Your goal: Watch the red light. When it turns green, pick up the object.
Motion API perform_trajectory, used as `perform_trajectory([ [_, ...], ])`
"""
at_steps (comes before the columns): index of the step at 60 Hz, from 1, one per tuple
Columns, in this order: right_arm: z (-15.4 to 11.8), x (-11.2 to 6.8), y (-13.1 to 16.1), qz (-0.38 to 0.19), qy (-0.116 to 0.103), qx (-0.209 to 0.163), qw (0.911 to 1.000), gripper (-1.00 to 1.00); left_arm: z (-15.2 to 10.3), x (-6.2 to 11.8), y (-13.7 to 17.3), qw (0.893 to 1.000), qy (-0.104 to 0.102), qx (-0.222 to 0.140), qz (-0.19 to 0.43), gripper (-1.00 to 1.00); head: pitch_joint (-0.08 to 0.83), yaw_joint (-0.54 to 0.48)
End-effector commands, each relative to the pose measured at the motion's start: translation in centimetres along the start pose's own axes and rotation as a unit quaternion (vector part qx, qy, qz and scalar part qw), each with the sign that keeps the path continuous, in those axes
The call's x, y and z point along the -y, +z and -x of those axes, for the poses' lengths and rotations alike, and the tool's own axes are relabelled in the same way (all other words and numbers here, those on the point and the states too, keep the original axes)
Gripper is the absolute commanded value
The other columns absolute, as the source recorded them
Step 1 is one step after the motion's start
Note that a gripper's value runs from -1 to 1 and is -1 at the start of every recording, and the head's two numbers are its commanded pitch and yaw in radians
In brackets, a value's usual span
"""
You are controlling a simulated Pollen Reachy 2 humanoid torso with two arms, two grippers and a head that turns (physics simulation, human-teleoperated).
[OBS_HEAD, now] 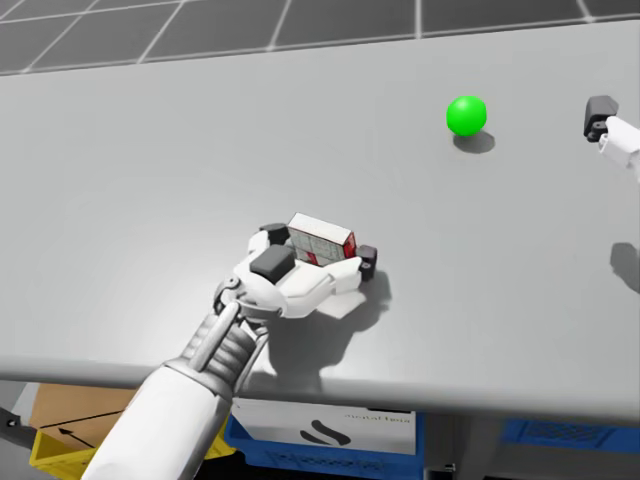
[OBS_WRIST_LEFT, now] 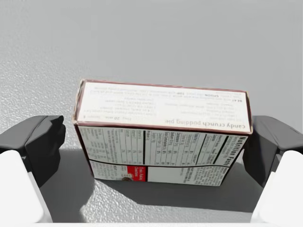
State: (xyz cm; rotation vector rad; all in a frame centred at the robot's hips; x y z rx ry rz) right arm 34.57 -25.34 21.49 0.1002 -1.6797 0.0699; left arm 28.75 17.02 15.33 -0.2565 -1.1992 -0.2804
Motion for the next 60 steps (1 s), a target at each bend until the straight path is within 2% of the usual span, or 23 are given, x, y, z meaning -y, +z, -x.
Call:
perform_trajectory([
  [1, 0.0, 0.0, 0.0, 0.0, -0.001, 0.001, 1.0, -1.0, -0.1, 2.6, -1.2, 0.999, 0.047, 0.007, 0.01, -1.0, 0.696, 0.21],
  [6, -0.1, 0.0, 0.0, -0.001, -0.001, 0.001, 1.0, -1.0, 0.1, 2.7, -1.4, 0.999, 0.049, 0.007, 0.008, -0.97, 0.692, 0.21],
  [7, -0.1, 0.0, 0.0, -0.001, -0.001, 0.001, 1.0, -1.0, 0.1, 2.7, -1.4, 0.999, 0.049, 0.006, 0.007, -0.71, 0.692, 0.21],
  [8, -0.1, 0.1, 0.1, -0.001, -0.001, 0.002, 1.0, -1.0, 0.3, 2.7, -1.4, 0.999, 0.05, 0.007, 0.001, -0.27, 0.69, 0.21],
  [9, -0.1, 0.1, 0.1, -0.001, -0.001, 0.002, 1.0, -1.0, 0.3, 2.7, -1.3, 0.999, 0.051, 0.006, 0.003, 0.73, 0.688, 0.21],
  [12, -0.1, 0.0, 0.2, 0.0, -0.002, 0.001, 1.0, -1.0, 0.5, 2.7, -1.1, 0.999, 0.05, 0.006, 0.004, 0.99, 0.684, 0.21],
  [23, -0.2, 0.0, 0.2, 0.0, -0.002, 0.002, 1.0, -1.0, 0.8, 2.8, -0.8, 0.999, 0.04, 0.007, 0.011, 1.0, 0.635, 0.21],
  [27, -0.2, 0.0, 0.3, 0.0, -0.002, 0.001, 1.0, -1.0, 0.8, 2.9, -0.8, 0.999, 0.04, 0.007, 0.013, 1.0, 0.583, 0.21],
  [37, -0.1, 0.0, 0.2, 0.0, -0.002, -0.001, 1.0, -1.0, 0.9, 3.0, -0.7, 0.999, 0.037, 0.008, 0.014, 1.0, 0.385, 0.21],
  [47, -0.2, 0.0, 0.2, -0.001, -0.004, 0.0, 1.0, -1.0, 0.8, 3.1, -0.5, 0.999, 0.027, 0.006, 0.017, 1.0, 0.305, 0.19],
  [51, -0.2, 0.0, 0.3, -0.002, -0.005, 0.001, 1.0, -1.0, -0.1, 3.0, -0.1, 0.999, 0.023, 0.016, 0.016, 1.0, 0.299, 0.19],
  [60, -0.3, 0.2, 0.3, -0.004, -0.013, -0.001, 0.9999, -1.0, -4.3, 2.0, 1.5, 0.998, 0.008, 0.061, 0.011, 1.0, 0.289, 0.19],
])
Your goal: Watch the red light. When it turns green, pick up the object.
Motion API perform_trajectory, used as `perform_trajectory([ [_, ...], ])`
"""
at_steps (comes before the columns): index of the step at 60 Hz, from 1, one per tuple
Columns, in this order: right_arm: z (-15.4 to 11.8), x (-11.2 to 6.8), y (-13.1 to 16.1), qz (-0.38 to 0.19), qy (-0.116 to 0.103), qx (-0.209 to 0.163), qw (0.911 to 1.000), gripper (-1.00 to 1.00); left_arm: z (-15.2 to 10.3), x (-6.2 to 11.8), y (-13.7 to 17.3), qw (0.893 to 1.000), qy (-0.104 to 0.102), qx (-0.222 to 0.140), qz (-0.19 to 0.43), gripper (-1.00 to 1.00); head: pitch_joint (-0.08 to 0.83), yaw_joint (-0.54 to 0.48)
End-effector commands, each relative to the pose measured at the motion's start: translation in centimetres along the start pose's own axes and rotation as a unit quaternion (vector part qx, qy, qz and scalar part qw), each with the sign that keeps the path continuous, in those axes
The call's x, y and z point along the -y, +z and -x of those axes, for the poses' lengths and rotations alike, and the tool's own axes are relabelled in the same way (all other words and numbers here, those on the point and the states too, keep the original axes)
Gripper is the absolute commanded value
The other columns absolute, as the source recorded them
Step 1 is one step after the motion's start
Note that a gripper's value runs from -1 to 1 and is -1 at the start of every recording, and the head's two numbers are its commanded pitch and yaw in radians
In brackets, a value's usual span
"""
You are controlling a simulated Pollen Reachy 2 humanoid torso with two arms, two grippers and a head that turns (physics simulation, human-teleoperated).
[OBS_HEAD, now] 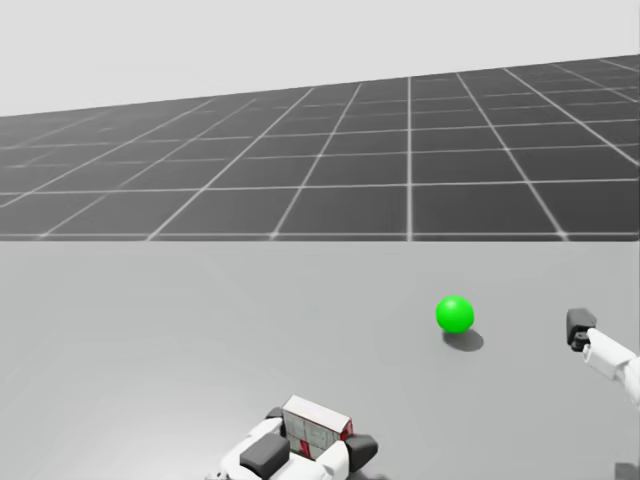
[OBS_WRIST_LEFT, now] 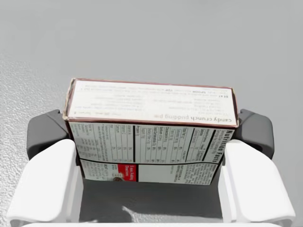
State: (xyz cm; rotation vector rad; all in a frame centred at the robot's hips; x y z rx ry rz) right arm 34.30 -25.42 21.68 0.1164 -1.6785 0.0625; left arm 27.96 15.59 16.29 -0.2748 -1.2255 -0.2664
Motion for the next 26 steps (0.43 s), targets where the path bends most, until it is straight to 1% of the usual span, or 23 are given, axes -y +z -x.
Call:
perform_trajectory([
  [1, -0.1, 0.1, 0.0, -0.003, -0.007, -0.002, 1.0, -1.0, -3.9, 0.4, 1.0, 0.999, -0.001, 0.049, 0.008, 1.0, 0.288, 0.19],
  [2, -0.1, 0.1, 0.0, -0.003, -0.008, -0.002, 1.0, -1.0, -4.7, 0.2, 1.3, 0.998, -0.006, 0.058, 0.007, 1.0, 0.285, 0.19],
  [5, -0.1, 0.2, 0.0, -0.003, -0.006, -0.002, 1.0, -1.0, -5.5, 0.0, 1.7, 0.998, -0.011, 0.068, 0.004, 1.0, 0.283, 0.19],
  [6, -0.1, 0.2, 0.0, -0.003, -0.005, -0.002, 1.0, -1.0, -6.4, -0.2, 2.1, 0.997, -0.017, 0.078, 0.002, 1.0, 0.281, 0.19],
  [8, -0.1, 0.2, 0.0, -0.003, -0.004, -0.003, 1.0, -1.0, -7.1, -0.3, 2.5, 0.996, -0.019, 0.085, 0.002, 1.0, 0.28, 0.19],
  [9, 0.0, 0.2, 0.0, -0.003, -0.004, -0.005, 1.0, -1.0, -8.1, -0.4, 3.0, 0.995, -0.024, 0.097, 0.001, 1.0, 0.277, 0.19],
  [13, 0.1, 0.3, 0.0, -0.004, -0.003, -0.009, 0.9999, -1.0, -9.5, -0.5, 3.8, 0.993, -0.03, 0.115, -0.001, 1.0, 0.274, 0.19],
  [14, 0.2, 0.3, 0.0, -0.006, -0.004, -0.011, 0.9999, -1.0, -10.6, -0.6, 4.3, 0.991, -0.034, 0.128, -0.002, 1.0, 0.27, 0.19],
  [16, 0.2, 0.4, -0.1, -0.007, -0.009, -0.015, 0.9998, -1.0, -11.7, -0.7, 4.9, 0.989, -0.039, 0.143, -0.005, 1.0, 0.266, 0.19],
  [18, 0.3, 0.4, -0.1, -0.007, -0.008, -0.015, 0.9998, -1.0, -12.4, -0.7, 5.3, 0.987, -0.042, 0.153, -0.008, 1.0, 0.263, 0.19],
  [19, 0.3, 0.4, -0.1, -0.008, -0.007, -0.016, 0.9998, -1.0, -13.5, -0.8, 5.9, 0.985, -0.045, 0.169, -0.011, 1.0, 0.259, 0.19],
  [22, 0.3, 0.4, -0.1, -0.008, -0.008, -0.017, 0.9998, -1.0, -14.7, -0.9, 6.6, 0.981, -0.049, 0.188, -0.015, 1.0, 0.256, 0.19],
  [23, 0.3, 0.4, 0.0, -0.009, -0.008, -0.018, 0.9998, -1.0, -15.9, -0.9, 7.2, 0.977, -0.049, 0.208, -0.019, 1.0, 0.253, 0.19],
  [25, 0.4, 0.4, 0.0, -0.01, -0.008, -0.018, 0.9998, -1.0, -16.7, -0.9, 7.7, 0.974, -0.049, 0.222, -0.02, 1.0, 0.252, 0.19],
  [26, 0.4, 0.4, -0.1, -0.013, -0.008, -0.019, 0.9997, -1.0, -17.9, -1.0, 8.5, 0.969, -0.048, 0.24, -0.022, 1.0, 0.249, 0.19],
])
